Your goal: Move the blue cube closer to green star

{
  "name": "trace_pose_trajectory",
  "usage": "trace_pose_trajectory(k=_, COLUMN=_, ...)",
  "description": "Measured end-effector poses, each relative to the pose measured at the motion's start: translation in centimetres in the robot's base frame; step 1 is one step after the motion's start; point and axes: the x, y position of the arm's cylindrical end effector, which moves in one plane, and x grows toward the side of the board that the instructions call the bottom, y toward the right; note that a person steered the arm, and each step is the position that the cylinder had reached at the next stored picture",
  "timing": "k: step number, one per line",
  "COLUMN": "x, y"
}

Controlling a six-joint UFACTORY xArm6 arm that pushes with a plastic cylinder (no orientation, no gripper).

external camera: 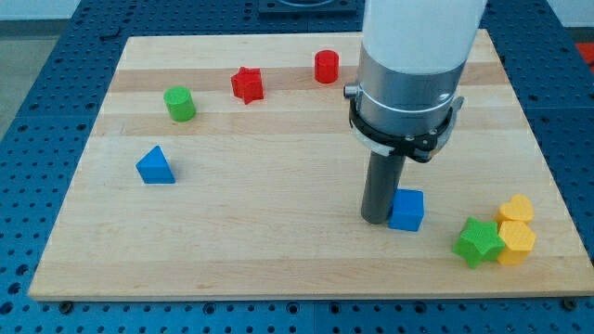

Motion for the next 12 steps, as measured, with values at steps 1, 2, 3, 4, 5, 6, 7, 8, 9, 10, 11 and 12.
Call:
trace_pose_trajectory(k=1, x=-0.2, y=0.2)
trace_pose_trajectory(k=2, x=-1.3, y=2.4)
trace_pose_trajectory(k=3, x=-2.5, y=5.2)
trace_pose_trajectory(k=4, x=-2.9, y=6.5)
trace_pose_trajectory(k=5, x=-2.9, y=6.6)
trace_pose_trajectory(k=6, x=-2.9, y=7.2)
trace_pose_trajectory(k=7, x=-2.9, y=8.1)
trace_pose_trajectory(k=8, x=-2.9, y=8.9)
trace_pose_trajectory(k=9, x=-2.9, y=9.8)
trace_pose_trajectory(k=10, x=-2.9, y=10.9)
trace_pose_trajectory(k=11, x=-2.9, y=11.8)
trace_pose_trajectory(k=12, x=-2.9, y=12.2)
